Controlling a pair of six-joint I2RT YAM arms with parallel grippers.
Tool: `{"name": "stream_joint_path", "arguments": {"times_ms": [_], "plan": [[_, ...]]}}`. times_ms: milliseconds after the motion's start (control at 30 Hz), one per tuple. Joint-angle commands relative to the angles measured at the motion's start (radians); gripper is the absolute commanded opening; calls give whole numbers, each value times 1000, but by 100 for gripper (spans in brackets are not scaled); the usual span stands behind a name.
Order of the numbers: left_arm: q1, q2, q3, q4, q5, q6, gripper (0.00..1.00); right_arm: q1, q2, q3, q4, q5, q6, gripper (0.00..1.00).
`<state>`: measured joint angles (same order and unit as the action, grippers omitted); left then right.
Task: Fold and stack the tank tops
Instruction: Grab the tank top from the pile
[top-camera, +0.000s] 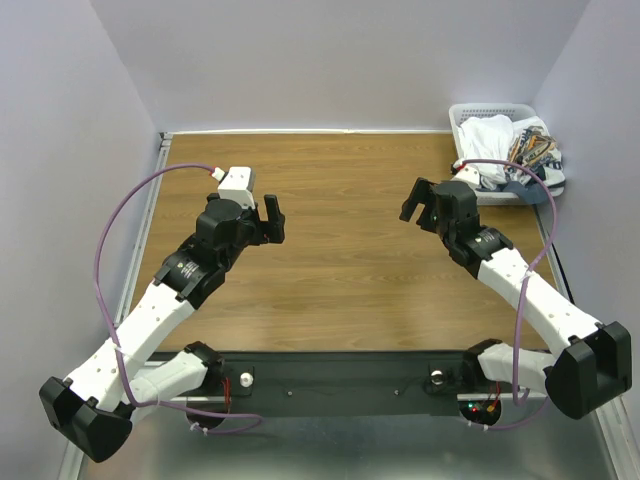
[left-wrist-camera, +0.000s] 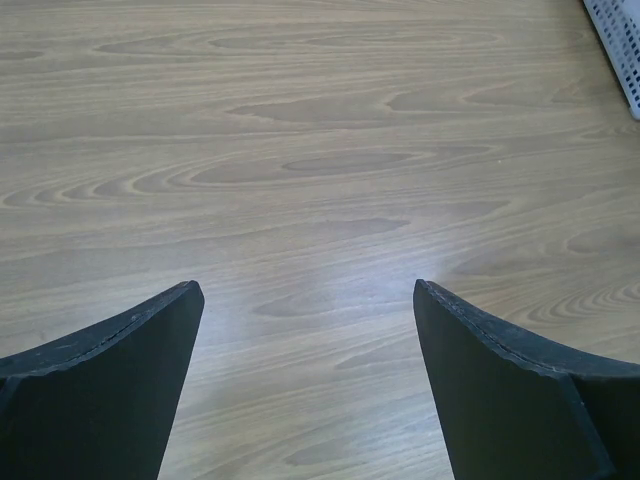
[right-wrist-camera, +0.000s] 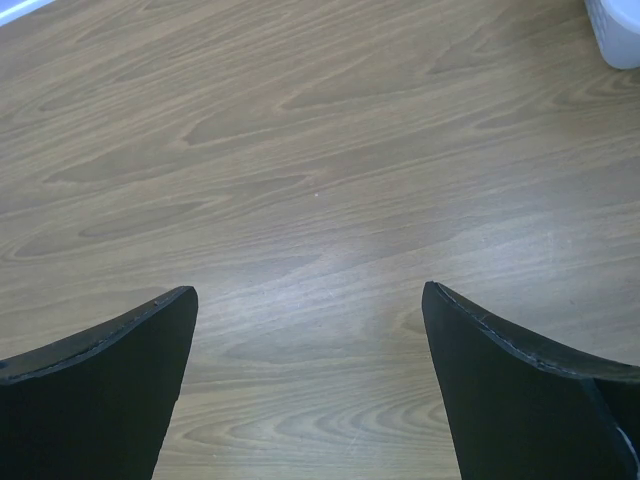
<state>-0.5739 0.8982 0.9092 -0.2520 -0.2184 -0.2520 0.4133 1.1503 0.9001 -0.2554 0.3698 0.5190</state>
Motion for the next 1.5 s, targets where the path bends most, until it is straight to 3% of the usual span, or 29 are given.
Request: {"name": "stream_joint_path", "arguments": {"times_ms": [0, 100, 200, 333, 600, 800, 1133, 1300, 1467], "plan": [[8, -31, -10, 25, -3, 7, 99, 1, -5, 37, 10, 8, -22, 100], [9, -30, -10, 25, 2, 7, 99, 1, 44, 88, -2, -12, -72, 100], [9, -33, -10, 25, 7, 7, 99, -24, 178, 245, -36, 5, -120, 100], [19, -56, -9, 26, 5, 3, 99, -267, 430, 526, -65, -144, -94, 100], [26, -59, -13, 31, 14, 0, 99, -470, 831, 979, -166, -8, -8, 94], [28, -73, -18, 34, 22, 0, 99, -482, 950, 1066, -168, 122, -22, 91], [31, -84, -20, 37, 31, 3, 99, -484, 1029, 1076, -166, 234, -54, 89], [31, -79, -20, 36, 33, 3, 99, -484, 1052, 1092, -168, 254, -66, 76], [32, -78, -20, 37, 36, 3, 99, -484, 1060, 1114, -168, 251, -85, 50]]}}
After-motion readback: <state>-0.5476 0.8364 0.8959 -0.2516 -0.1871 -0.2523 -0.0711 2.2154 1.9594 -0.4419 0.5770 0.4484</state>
